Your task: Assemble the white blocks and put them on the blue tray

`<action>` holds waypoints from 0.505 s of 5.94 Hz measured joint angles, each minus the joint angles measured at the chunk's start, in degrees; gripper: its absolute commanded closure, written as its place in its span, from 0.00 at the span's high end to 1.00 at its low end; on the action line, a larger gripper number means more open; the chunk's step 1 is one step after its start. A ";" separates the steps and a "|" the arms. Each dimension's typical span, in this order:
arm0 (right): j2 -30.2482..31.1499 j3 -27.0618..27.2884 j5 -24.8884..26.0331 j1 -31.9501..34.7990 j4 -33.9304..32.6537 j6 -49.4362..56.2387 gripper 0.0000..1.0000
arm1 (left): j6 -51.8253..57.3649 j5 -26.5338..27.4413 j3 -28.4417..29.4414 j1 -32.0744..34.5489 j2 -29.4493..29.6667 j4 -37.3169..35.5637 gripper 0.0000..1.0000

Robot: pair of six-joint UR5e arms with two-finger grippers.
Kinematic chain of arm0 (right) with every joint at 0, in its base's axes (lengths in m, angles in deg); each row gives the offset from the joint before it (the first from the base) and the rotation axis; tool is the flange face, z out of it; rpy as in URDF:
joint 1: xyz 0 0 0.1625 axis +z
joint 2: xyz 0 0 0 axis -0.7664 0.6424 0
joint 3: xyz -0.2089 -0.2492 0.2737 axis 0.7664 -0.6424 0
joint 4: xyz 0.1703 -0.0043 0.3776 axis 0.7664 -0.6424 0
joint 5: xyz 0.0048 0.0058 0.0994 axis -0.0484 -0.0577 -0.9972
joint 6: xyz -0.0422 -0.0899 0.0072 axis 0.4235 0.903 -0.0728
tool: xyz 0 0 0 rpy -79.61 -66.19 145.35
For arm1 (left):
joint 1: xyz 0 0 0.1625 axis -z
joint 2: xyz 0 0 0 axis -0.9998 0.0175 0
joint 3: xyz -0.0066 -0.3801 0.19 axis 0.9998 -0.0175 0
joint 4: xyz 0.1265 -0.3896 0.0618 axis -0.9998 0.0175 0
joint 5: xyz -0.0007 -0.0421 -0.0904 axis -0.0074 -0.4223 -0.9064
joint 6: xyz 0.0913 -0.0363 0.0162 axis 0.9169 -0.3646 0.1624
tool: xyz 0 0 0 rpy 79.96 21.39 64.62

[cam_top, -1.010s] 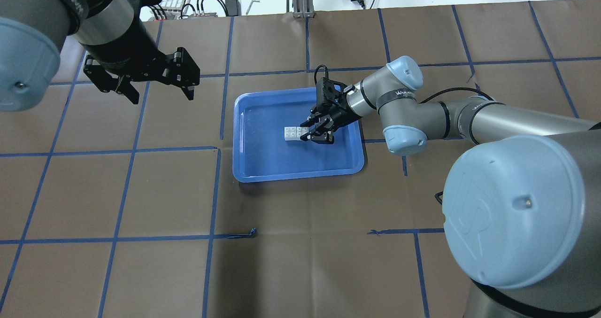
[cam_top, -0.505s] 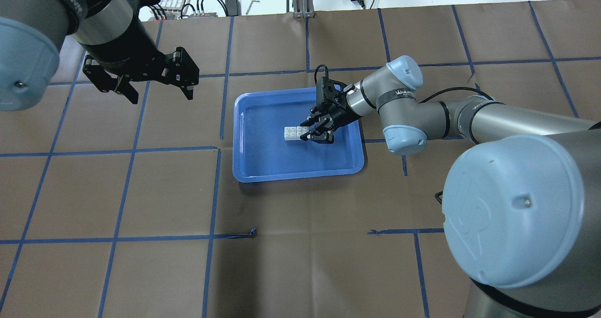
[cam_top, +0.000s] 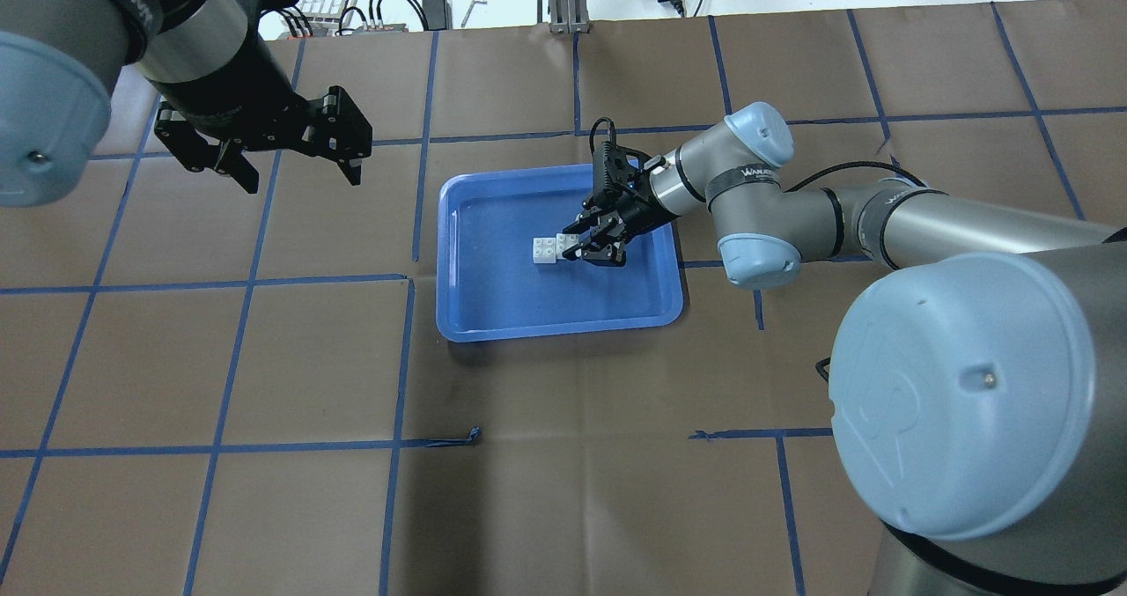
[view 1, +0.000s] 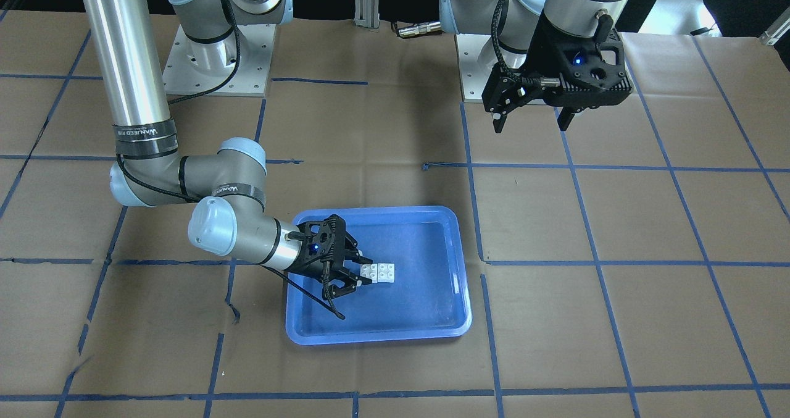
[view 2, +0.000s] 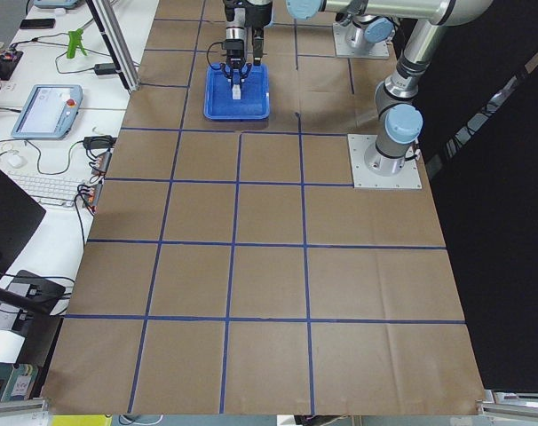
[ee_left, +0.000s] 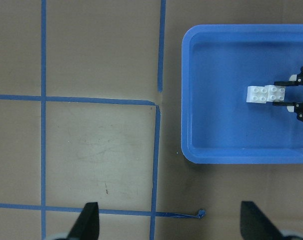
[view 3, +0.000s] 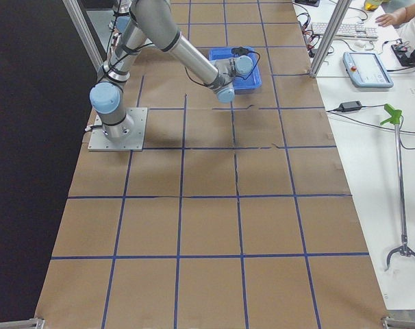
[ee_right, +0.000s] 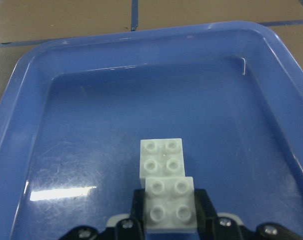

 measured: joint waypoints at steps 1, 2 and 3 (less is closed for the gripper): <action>-0.03 0.10 0.01 0.00 -0.09 -0.07 0.23 | 0.00 0.02 0.02 0.03 -0.02 0.03 1.00; -0.12 0.22 0.00 0.00 -0.15 -0.09 0.23 | 0.00 0.01 0.10 0.02 -0.02 0.10 1.00; -0.18 0.32 0.00 0.00 -0.20 -0.10 0.23 | 0.00 0.04 0.16 -0.01 -0.02 0.22 1.00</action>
